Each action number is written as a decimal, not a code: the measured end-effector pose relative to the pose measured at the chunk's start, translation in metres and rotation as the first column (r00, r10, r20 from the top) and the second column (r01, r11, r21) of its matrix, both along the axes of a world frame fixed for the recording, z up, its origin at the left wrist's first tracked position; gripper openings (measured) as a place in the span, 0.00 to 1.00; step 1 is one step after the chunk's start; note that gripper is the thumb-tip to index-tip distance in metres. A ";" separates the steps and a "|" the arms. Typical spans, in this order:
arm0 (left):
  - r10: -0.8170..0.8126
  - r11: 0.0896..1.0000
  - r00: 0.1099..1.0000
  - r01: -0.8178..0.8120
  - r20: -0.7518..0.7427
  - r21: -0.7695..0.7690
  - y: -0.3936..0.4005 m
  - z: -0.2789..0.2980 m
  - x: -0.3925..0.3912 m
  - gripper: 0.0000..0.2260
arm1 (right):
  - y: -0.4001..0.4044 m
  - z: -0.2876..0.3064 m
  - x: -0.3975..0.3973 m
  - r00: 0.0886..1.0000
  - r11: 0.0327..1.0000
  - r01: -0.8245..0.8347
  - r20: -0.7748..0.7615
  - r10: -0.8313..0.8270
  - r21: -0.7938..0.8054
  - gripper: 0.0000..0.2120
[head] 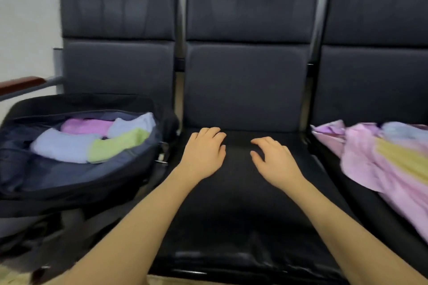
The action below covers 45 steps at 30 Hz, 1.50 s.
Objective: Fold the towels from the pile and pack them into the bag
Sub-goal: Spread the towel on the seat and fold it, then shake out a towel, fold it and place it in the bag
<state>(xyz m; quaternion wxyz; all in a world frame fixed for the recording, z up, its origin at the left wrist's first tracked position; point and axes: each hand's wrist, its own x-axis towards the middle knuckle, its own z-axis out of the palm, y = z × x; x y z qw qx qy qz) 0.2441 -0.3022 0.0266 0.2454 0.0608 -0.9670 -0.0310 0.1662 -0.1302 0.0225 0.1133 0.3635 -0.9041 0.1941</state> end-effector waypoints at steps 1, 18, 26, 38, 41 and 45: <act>-0.039 0.999 0.999 0.039 0.004 0.016 0.024 -0.002 -0.013 0.18 | 0.026 0.000 -0.006 0.999 0.999 0.049 0.000 -0.049 -0.017 0.18; -0.499 0.866 0.836 0.471 0.229 0.166 0.328 -0.051 -0.170 0.19 | 0.326 -0.048 -0.081 0.803 0.795 0.588 0.006 -0.595 0.145 0.24; -0.501 0.866 0.789 0.463 0.356 0.190 0.349 -0.087 -0.187 0.17 | 0.329 -0.081 -0.100 0.819 0.815 0.571 -0.133 -0.558 0.096 0.04; -0.376 0.593 0.916 0.353 -0.139 0.724 0.316 -0.061 -0.157 0.08 | 0.297 -0.046 -0.077 0.913 0.891 0.378 -0.061 -0.404 -0.252 0.03; -0.362 0.539 0.920 0.340 -0.153 0.770 0.291 -0.036 -0.140 0.10 | 0.271 -0.024 -0.067 0.942 0.904 0.269 -0.104 -0.319 -0.334 0.06; -0.297 0.632 0.947 0.290 -0.121 0.719 0.249 -0.008 -0.112 0.08 | 0.229 -0.002 -0.051 0.973 0.905 0.150 -0.104 -0.207 -0.397 0.09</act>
